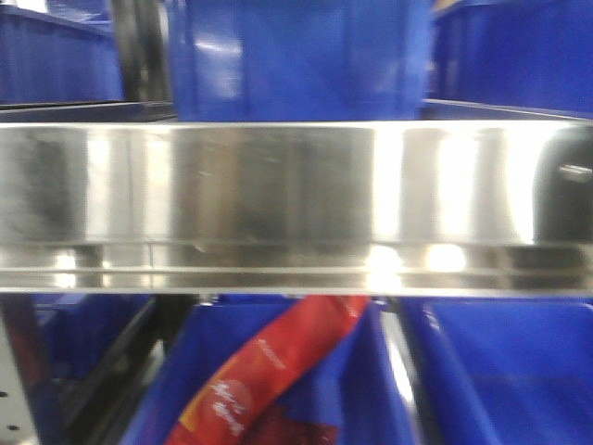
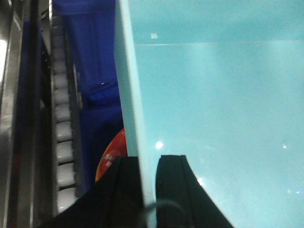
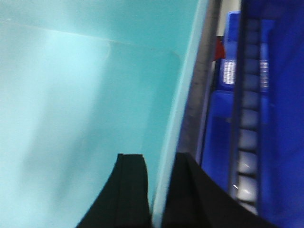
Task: Fetch blue bin and place on conveyor start
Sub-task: 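Hold the bin in both grippers while the base backs away from the shelf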
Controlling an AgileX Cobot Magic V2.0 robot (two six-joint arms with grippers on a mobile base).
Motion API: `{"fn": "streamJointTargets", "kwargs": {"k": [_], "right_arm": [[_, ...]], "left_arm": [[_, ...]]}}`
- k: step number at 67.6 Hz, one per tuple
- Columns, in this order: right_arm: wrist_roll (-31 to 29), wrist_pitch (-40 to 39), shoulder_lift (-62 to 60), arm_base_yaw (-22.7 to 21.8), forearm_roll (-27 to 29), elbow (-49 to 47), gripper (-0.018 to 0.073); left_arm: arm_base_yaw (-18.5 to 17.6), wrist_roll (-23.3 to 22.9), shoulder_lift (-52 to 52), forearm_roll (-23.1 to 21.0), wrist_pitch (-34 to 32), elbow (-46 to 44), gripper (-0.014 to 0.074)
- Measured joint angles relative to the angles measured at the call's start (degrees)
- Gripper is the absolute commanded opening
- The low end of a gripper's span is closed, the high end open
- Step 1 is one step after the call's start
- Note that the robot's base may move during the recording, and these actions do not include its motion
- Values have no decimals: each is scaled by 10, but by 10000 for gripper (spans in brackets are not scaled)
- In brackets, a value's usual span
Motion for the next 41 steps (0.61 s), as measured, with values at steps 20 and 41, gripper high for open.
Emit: {"fn": "streamJointTargets", "kwargs": {"k": [20, 41], "right_arm": [[0, -48, 0, 0, -7, 0, -151], [0, -88, 0, 0, -12, 0, -151]], "left_arm": [[0, 1, 0, 4, -58, 0, -111], [0, 4, 0, 15, -122, 0, -111]]}}
